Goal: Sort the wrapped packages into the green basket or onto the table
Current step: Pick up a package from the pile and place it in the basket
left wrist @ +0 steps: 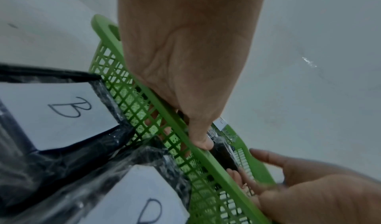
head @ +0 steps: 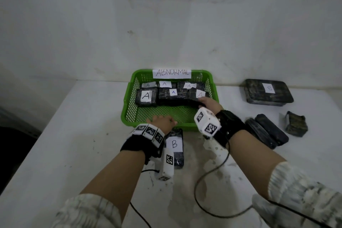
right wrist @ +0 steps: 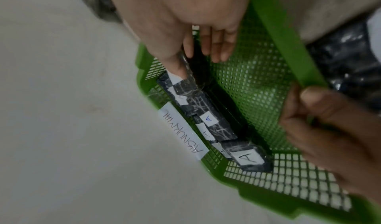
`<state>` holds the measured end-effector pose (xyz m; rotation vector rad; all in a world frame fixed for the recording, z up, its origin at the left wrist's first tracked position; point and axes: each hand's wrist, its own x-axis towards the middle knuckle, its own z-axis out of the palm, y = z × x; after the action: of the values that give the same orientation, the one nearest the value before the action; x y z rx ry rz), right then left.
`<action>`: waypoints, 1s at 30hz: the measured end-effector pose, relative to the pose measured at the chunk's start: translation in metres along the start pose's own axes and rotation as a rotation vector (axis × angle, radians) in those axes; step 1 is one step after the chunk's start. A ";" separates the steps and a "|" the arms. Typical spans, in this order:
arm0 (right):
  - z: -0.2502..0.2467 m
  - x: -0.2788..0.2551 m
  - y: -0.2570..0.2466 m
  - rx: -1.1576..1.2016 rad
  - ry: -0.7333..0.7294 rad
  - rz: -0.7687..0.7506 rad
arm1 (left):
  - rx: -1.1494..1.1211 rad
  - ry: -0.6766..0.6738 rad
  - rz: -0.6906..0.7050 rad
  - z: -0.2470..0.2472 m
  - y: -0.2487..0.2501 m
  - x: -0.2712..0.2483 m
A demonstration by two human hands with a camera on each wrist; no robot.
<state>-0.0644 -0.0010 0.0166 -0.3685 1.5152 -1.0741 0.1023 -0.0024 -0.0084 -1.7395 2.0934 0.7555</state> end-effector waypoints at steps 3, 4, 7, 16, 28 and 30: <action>-0.025 -0.005 0.000 -0.069 0.058 -0.181 | -0.001 0.101 0.055 0.005 0.025 -0.007; -0.037 -0.007 0.000 -0.132 0.085 -0.264 | -0.022 0.119 0.088 0.007 0.035 -0.010; -0.087 -0.007 0.007 -0.510 0.343 -0.396 | -0.082 0.116 0.196 0.017 0.066 -0.019; -0.165 -0.011 0.048 -1.377 0.533 -0.122 | 0.017 -0.013 0.287 0.044 0.103 -0.022; -0.138 -0.018 0.032 -0.978 0.575 -0.546 | -0.568 0.005 0.308 0.025 0.092 -0.023; -0.125 -0.021 0.026 -0.956 0.466 -0.730 | -0.670 0.059 0.327 0.014 0.092 -0.029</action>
<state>-0.1632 0.0800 -0.0043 -1.5008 2.3582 -0.9216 0.0175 0.0402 0.0138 -1.7264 2.3651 1.6744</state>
